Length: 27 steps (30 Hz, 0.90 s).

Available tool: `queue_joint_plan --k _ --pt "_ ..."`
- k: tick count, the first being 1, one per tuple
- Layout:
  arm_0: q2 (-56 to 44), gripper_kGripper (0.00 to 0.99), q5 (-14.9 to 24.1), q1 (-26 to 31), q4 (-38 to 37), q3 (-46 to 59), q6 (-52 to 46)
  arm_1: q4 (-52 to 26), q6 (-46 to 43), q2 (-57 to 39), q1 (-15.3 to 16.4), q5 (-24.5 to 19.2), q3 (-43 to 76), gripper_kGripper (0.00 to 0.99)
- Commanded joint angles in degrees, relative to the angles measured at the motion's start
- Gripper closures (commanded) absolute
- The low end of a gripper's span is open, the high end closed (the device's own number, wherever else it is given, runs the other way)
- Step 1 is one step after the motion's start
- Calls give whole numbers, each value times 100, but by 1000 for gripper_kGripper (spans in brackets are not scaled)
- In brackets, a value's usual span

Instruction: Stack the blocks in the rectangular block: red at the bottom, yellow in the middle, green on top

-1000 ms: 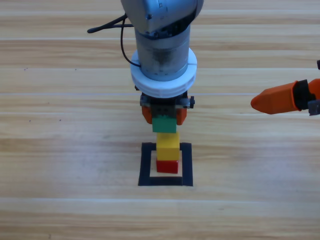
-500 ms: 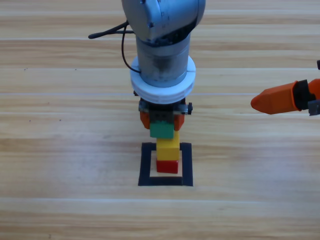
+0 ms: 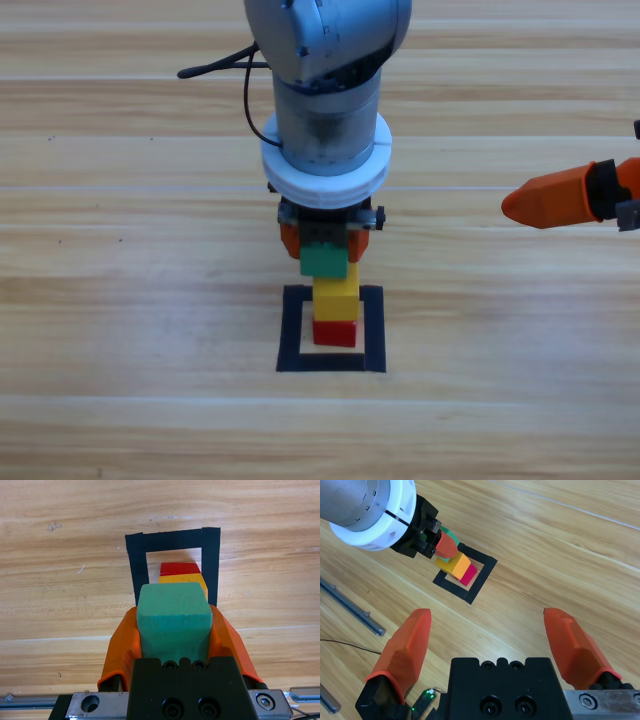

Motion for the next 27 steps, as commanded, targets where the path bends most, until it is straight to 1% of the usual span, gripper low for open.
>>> queue_joint_plan --k 1,27 --pt "278 978 8 -207 41 -5 -24 86 -6 -148 -33 49 109 0" --pt "436 978 43 -278 41 -84 -68 77 3 -157 -33 66 118 0"
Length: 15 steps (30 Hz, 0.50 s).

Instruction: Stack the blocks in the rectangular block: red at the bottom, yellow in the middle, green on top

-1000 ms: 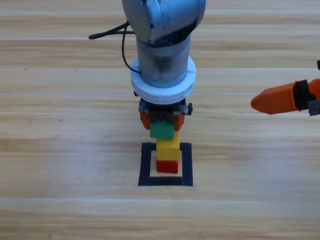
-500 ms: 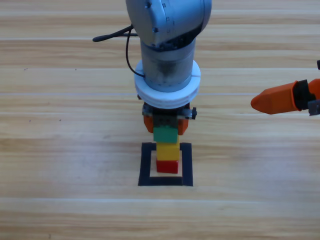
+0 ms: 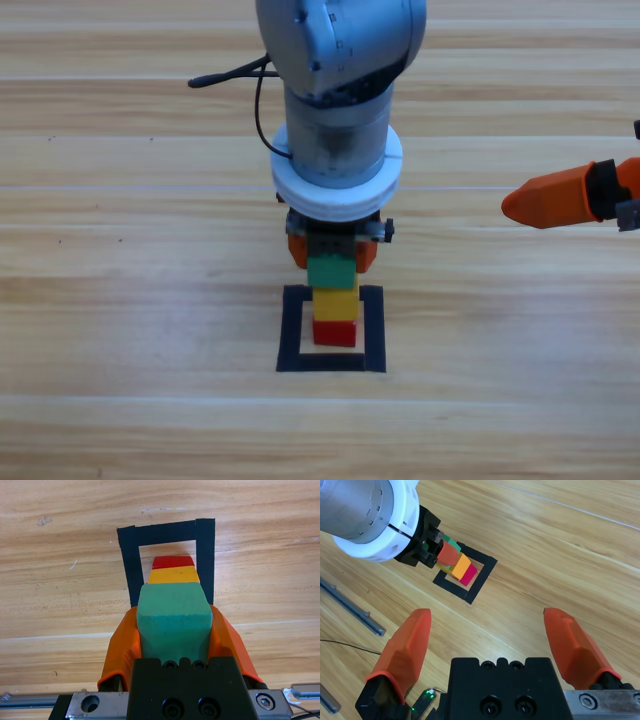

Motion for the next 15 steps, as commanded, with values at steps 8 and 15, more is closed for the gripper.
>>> queue_joint_plan --k 8,15 --pt "418 976 61 -141 41 -103 -46 85 11 -156 -33 66 118 0" --pt "426 860 78 -141 41 -86 -55 85 20 -156 -33 66 118 0"
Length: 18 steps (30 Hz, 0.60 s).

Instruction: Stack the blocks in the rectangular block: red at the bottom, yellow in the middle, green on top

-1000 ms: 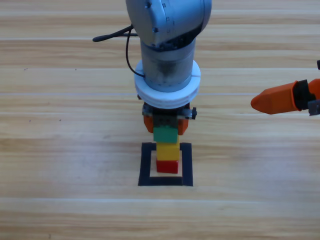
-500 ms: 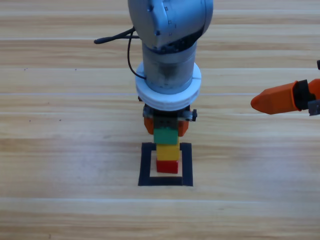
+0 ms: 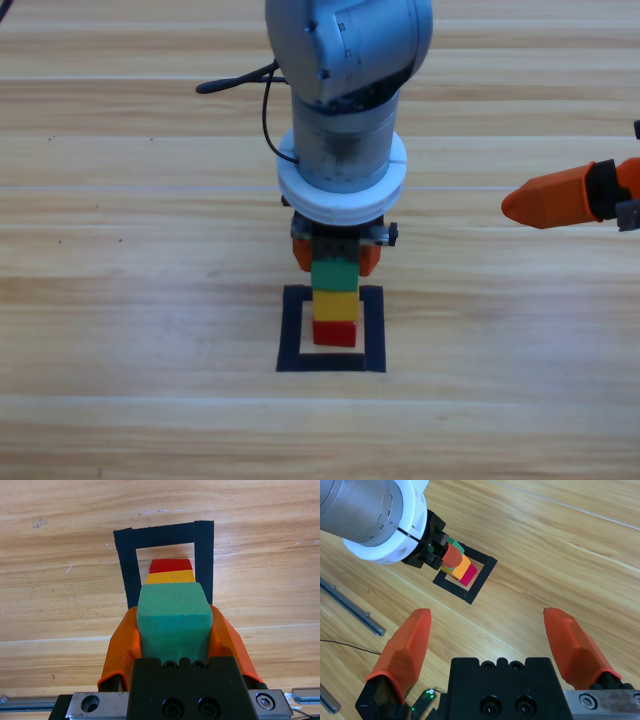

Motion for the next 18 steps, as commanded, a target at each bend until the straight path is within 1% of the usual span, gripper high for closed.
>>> queue_joint_plan --k 1,3,4,5,6,7,8,18 --pt "323 811 78 -140 41 3 -55 85 20 -156 -33 75 118 0" --pt "323 662 69 -140 41 -5 -64 85 20 -156 -33 75 118 0" --pt "323 542 69 -140 32 -5 -81 85 20 -156 -33 75 118 0" --pt "314 386 69 -140 41 -5 -99 85 20 -165 -33 75 118 0" --pt "306 114 69 -140 41 12 -125 85 20 -156 -33 84 118 0" --pt "297 27 78 -140 41 3 -125 85 20 -165 -33 84 118 0" --pt "288 1 78 -140 41 3 -125 85 29 -165 -33 84 118 0" --pt "121 0 113 -140 41 56 -134 77 20 -315 -33 57 91 0"
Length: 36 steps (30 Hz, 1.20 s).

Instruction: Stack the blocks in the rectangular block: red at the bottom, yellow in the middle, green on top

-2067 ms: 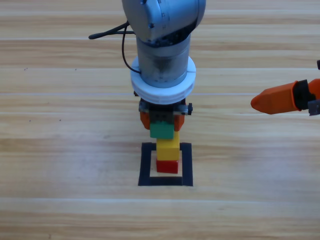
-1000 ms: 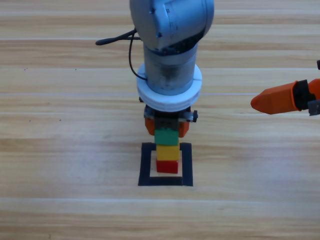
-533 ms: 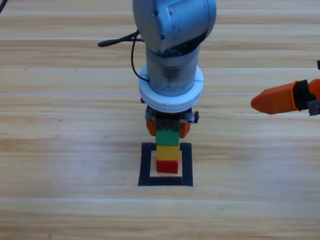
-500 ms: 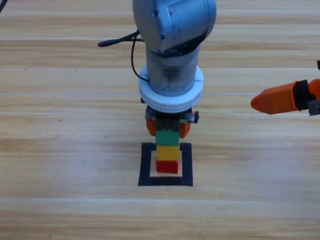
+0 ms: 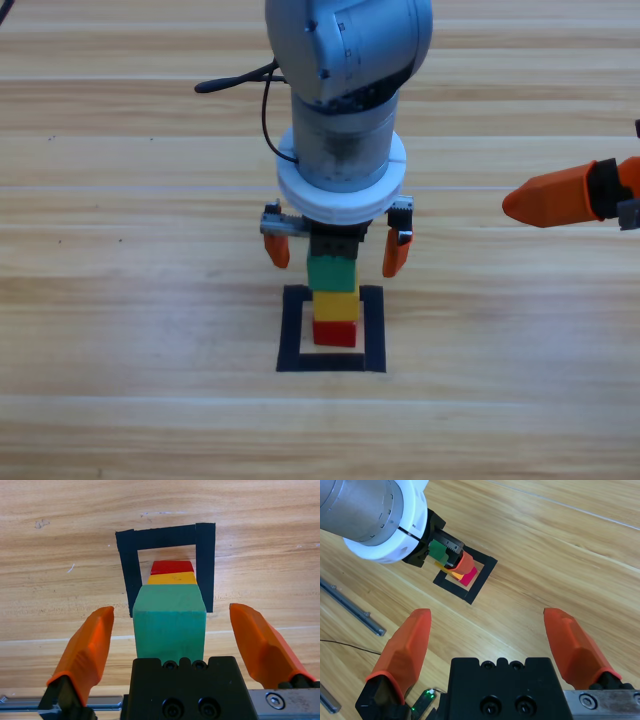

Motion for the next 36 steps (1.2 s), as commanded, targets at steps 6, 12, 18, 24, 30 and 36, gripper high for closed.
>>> queue_joint_plan --k 6,12,18,24,30,36 --pt "-521 0 453 -333 50 -234 -94 76 2 -249 2 127 82 0" --pt "-1716 0 1244 -728 41 -357 90 76 -16 -38 11 110 56 0" --pt "-2384 0 1912 -1344 -64 293 37 68 -77 243 204 31 3 0" --pt "-3685 0 2492 -1862 -1681 3123 20 76 -156 261 503 -233 12 0" --pt "-5363 0 2571 -1871 -3422 5690 521 76 -183 252 538 -233 21 0" --pt "-5838 0 2606 -1871 -3773 6367 705 76 -183 252 573 -233 21 0"
